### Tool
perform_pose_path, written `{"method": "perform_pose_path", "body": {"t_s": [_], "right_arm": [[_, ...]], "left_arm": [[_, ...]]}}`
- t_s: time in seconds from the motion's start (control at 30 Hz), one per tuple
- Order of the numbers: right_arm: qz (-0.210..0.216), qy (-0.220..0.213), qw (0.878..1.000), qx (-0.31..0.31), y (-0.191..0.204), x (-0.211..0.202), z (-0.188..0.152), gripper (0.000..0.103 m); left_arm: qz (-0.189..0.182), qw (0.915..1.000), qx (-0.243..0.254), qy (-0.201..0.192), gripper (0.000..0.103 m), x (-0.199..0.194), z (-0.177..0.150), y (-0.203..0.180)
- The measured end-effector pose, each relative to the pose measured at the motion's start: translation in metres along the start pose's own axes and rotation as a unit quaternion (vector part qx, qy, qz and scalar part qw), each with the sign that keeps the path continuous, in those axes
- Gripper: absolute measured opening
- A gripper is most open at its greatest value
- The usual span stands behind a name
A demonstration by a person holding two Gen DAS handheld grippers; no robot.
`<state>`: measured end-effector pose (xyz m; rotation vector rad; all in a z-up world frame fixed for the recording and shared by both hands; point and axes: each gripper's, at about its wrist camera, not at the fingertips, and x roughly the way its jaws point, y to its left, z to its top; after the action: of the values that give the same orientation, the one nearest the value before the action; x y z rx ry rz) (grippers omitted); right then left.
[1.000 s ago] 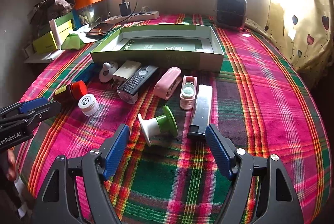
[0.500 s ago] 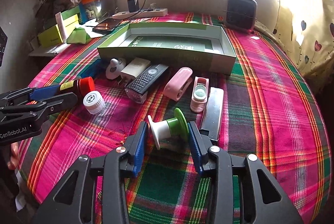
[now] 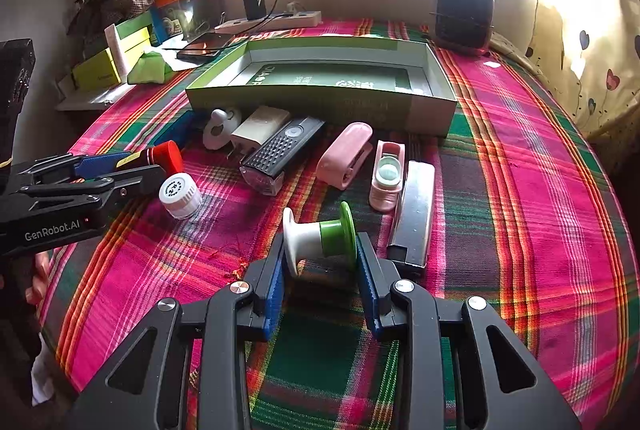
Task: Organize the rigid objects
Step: 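Grasp the white-green spool with the right tool while the left tool grasps the brown bottle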
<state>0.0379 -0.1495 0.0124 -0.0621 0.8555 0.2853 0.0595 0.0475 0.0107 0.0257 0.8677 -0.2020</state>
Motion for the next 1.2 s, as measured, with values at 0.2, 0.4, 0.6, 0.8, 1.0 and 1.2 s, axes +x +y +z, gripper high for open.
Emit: {"method": "perform_pose_path", "body": {"t_s": [0.2, 0.4, 0.6, 0.8, 1.0, 1.2], "right_arm": [[0.001, 0.001, 1.000, 0.001, 0.000, 0.000, 0.000, 0.034], [0.001, 0.001, 1.000, 0.002, 0.000, 0.000, 0.000, 0.034], [0.002, 0.000, 1.000, 0.002, 0.000, 0.001, 0.000, 0.034], [0.005, 0.000, 1.000, 0.005, -0.001, 0.000, 0.000, 0.034], [0.009, -0.001, 1.000, 0.007, -0.002, -0.001, 0.000, 0.034], [0.014, -0.012, 1.000, 0.005, -0.003, -0.009, 0.007, 0.034]], "left_arm": [[-0.004, 1.0000, 0.005, 0.004, 0.056, 0.008, 0.004, -0.004], [-0.024, 0.9997, 0.004, 0.006, 0.056, 0.009, 0.004, -0.006], [-0.023, 0.9997, -0.003, 0.007, 0.043, 0.011, 0.000, -0.004], [-0.022, 0.9995, -0.019, 0.010, 0.031, 0.010, 0.002, 0.001], [-0.022, 0.9992, -0.030, 0.011, 0.031, 0.009, 0.002, 0.003], [-0.028, 0.9990, -0.035, 0.002, 0.031, -0.002, 0.005, 0.000]]}}
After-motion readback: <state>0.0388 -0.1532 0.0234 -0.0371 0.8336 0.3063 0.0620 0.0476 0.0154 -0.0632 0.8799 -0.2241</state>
